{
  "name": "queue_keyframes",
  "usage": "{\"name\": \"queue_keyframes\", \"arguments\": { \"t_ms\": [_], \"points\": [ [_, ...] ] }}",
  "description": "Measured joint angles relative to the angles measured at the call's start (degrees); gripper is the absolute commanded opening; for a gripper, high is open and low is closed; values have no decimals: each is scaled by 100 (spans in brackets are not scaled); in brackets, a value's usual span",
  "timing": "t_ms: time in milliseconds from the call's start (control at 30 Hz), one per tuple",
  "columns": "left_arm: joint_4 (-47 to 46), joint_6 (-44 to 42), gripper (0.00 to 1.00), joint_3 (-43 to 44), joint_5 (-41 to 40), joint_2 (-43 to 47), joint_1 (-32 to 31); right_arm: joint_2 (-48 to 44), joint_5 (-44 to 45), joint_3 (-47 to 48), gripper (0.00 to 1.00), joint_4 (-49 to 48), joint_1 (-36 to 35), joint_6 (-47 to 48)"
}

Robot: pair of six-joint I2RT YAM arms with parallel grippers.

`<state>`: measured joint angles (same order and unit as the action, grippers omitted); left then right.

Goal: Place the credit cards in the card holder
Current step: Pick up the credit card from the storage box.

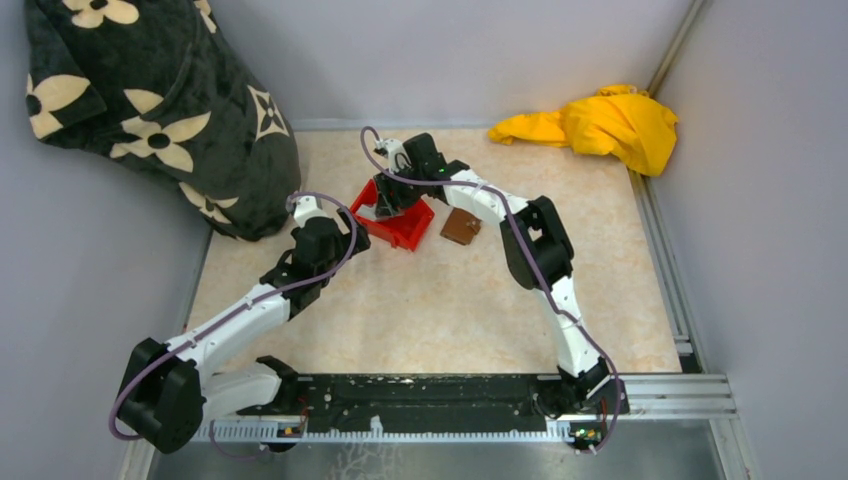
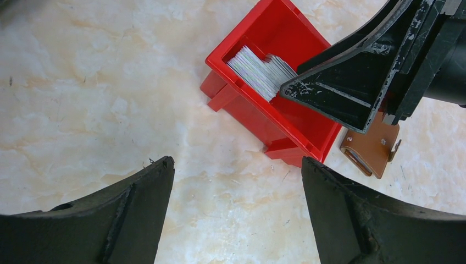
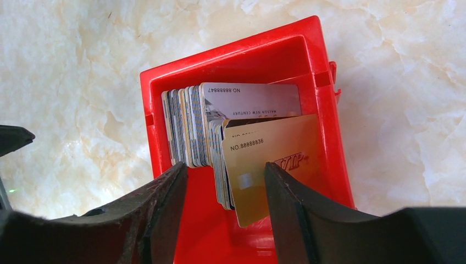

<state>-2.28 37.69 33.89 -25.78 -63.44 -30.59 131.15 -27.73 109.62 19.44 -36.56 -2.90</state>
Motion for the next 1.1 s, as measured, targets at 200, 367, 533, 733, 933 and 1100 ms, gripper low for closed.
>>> {"name": "queue_keyframes", "arguments": {
  "t_ms": [200, 367, 533, 733, 933, 1100],
  "points": [
    [0, 4, 91, 0, 28, 0, 0, 2, -37, 0, 45, -2, 0, -24],
    [2, 17, 91, -13, 55, 0, 0, 2, -44, 0, 29, 2, 17, -26],
    [0, 24, 91, -15, 66, 0, 0, 2, -46, 0, 20, 2, 37, -33],
    [2, 24, 91, -15, 85, 0, 0, 2, -48, 0, 18, -11, 35, -33],
    [15, 26, 91, -13, 96, 0, 0, 0, -37, 0, 14, -17, 31, -33],
    [20, 26, 91, -13, 98, 2, 0, -9, -13, 0, 11, -15, 28, -33]
  ]
}}
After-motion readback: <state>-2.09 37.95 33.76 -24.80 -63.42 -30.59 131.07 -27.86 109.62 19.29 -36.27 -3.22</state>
